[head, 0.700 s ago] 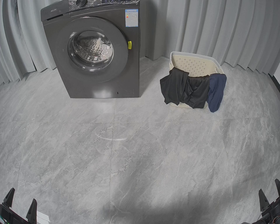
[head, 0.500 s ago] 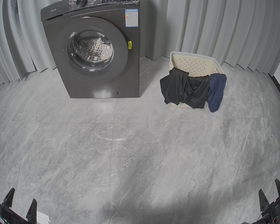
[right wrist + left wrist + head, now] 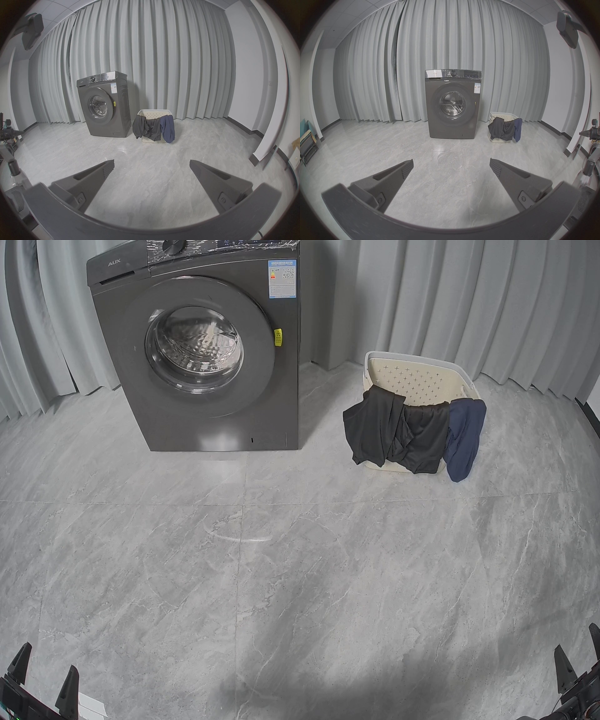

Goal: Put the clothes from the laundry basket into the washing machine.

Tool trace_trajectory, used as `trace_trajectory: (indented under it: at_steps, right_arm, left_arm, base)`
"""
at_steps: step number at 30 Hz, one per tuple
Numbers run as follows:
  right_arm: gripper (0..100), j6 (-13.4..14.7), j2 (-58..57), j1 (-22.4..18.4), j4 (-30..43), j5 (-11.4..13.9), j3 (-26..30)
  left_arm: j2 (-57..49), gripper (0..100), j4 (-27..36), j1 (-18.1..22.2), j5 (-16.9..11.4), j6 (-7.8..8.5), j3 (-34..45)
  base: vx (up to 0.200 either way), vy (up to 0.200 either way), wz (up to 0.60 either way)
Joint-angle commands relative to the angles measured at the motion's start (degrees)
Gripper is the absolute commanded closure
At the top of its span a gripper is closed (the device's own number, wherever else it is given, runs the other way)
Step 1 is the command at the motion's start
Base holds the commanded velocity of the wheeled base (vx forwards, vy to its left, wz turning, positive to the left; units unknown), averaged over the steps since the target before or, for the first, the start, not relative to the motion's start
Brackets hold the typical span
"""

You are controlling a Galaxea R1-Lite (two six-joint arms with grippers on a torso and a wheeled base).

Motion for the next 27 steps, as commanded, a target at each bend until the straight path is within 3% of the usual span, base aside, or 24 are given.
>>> trace_trajectory:
  at_steps: [1,20,27]
  right_arm:
    - [0,0.0,-0.2,0.0,0.0,0.0,1.0]
    - [0,0.0,-0.2,0.0,-0.1,0.0,1.0]
    - [0,0.0,-0.2,0.0,-0.1,0.0,1.0]
  left_arm:
    - [-0.8,0,0.0,0.0,0.0,-0.03,1.0]
    - [-0.8,0,0.0,0.0,0.2,-0.3,1.0]
    - [-0.8,0,0.0,0.0,0.1,-0.12,1.0]
  base:
    - [0.2,0.0,0.0]
    - [0.2,0.0,0.0]
    - [0.0,0.0,0.0]
